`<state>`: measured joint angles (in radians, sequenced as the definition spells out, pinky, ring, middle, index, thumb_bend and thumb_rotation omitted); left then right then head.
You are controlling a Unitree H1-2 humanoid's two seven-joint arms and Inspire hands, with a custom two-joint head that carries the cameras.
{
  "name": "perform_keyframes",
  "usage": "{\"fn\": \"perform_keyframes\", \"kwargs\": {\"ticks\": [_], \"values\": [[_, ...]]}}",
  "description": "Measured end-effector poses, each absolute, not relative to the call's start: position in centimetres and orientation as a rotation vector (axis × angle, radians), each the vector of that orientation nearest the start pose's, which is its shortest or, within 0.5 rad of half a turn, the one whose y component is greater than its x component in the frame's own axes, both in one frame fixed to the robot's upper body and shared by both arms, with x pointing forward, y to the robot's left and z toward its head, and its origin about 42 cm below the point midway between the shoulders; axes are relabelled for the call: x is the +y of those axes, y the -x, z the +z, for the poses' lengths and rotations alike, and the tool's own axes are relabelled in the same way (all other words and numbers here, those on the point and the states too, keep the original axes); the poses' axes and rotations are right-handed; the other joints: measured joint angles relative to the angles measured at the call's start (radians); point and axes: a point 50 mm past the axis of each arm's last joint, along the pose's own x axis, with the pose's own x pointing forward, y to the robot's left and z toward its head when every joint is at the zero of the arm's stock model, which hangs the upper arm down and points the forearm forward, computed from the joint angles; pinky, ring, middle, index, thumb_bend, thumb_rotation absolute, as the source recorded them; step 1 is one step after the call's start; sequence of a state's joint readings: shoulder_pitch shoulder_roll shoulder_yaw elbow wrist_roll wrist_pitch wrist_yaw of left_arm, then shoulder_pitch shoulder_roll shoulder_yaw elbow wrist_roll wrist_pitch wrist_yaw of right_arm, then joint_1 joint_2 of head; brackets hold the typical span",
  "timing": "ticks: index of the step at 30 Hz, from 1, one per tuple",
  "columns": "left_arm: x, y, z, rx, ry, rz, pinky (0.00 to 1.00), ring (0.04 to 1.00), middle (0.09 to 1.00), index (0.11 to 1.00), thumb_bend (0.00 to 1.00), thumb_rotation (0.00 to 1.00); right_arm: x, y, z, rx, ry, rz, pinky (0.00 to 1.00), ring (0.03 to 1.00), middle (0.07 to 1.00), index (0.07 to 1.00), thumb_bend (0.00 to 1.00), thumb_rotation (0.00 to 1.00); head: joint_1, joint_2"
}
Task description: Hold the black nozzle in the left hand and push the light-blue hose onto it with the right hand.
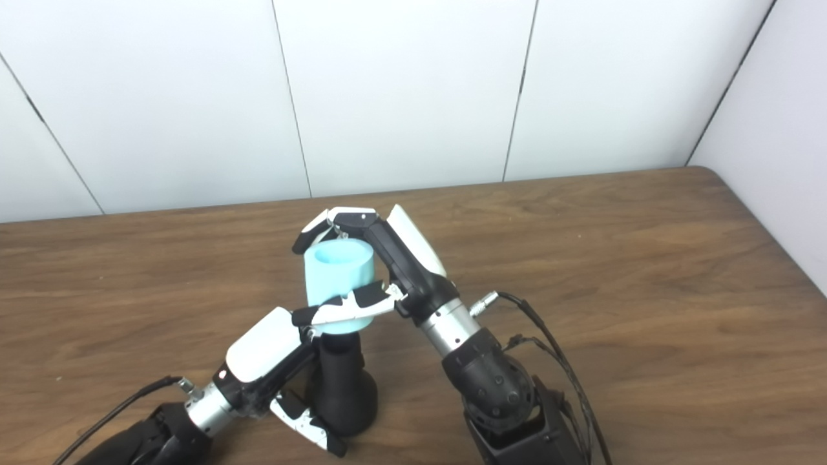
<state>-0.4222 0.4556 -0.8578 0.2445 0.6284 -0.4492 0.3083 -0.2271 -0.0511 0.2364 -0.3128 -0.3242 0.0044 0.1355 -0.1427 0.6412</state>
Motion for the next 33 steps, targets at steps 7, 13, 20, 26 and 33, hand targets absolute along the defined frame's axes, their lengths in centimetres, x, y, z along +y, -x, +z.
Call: {"fn": "perform_keyframes", "kwargs": {"ticks": [7, 13, 20, 26, 33], "values": [[15.6, -32.8, 11.2, -0.737, -0.982, -0.793, 0.40, 0.523, 0.503, 0.465, 0.52, 0.00, -13.4, -31.1, 23.7, -0.535, 0.384, 0.350, 0.17, 0.253, 0.465, 0.511, 0.53, 0.00, 0.005, 0.012], [15.6, -32.8, 11.2, -0.737, -0.983, -0.793, 0.40, 0.522, 0.503, 0.466, 0.52, 0.00, -13.4, -30.3, 22.6, -0.500, 0.375, 0.353, 0.19, 0.274, 0.464, 0.512, 0.52, 0.00, 0.008, 0.020], [15.6, -32.8, 11.2, -0.736, -0.983, -0.794, 0.41, 0.522, 0.502, 0.466, 0.52, 0.00, -13.4, -29.5, 22.5, -0.501, 0.365, 0.353, 0.17, 0.240, 0.462, 0.513, 0.53, 0.00, 0.008, 0.035], [15.6, -32.8, 11.2, -0.736, -0.983, -0.794, 0.41, 0.521, 0.501, 0.467, 0.52, 0.00, -13.4, -29.3, 22.3, -0.497, 0.362, 0.353, 0.15, 0.220, 0.459, 0.517, 0.52, 0.00, 0.008, 0.041], [15.6, -32.8, 11.2, -0.736, -0.982, -0.795, 0.42, 0.521, 0.500, 0.469, 0.52, 0.00, -13.5, -28.8, 22.0, -0.496, 0.356, 0.354, 0.14, 0.217, 0.458, 0.518, 0.52, 0.00, 0.006, 0.043]]}}
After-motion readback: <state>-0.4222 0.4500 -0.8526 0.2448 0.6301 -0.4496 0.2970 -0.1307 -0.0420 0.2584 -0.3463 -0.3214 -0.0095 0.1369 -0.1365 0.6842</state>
